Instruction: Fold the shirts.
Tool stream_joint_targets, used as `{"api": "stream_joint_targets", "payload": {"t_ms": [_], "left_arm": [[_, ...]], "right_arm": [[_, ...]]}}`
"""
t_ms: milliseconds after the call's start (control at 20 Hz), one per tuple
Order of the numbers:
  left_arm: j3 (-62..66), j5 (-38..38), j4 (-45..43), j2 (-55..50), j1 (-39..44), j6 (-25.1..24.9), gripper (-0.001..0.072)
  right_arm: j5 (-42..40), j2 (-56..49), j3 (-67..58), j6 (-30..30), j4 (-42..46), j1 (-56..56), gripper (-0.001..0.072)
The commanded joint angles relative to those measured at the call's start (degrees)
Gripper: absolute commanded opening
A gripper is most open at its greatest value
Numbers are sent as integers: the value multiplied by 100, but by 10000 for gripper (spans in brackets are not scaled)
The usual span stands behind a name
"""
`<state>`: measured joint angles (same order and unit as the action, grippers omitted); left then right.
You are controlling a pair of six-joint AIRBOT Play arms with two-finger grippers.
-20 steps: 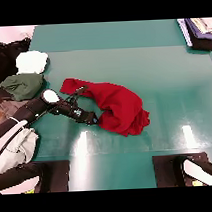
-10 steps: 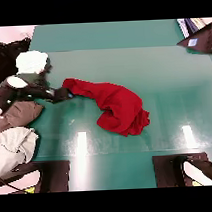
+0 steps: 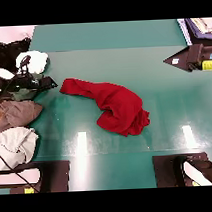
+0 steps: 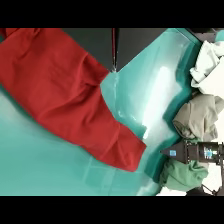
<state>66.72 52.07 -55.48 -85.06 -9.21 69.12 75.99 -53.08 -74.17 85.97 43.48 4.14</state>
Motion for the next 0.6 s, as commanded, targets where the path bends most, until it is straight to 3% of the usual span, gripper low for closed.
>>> {"api": "stream_joint_targets", "payload": {"t_ms": [0,400,450,550], "left_arm": [[295,-20,-125,-474,212,-61,622],[317,4,-138,-763,721,-2,620],[317,-2,-140,-763,721,42,591],[326,-2,-131,-761,721,116,299]], "right_arm": [[-87,31,232,37,-15,-9,18],[-81,33,232,55,-9,-9,18],[-81,35,232,55,-9,-9,18],[-61,35,232,55,-9,-9,18]]}}
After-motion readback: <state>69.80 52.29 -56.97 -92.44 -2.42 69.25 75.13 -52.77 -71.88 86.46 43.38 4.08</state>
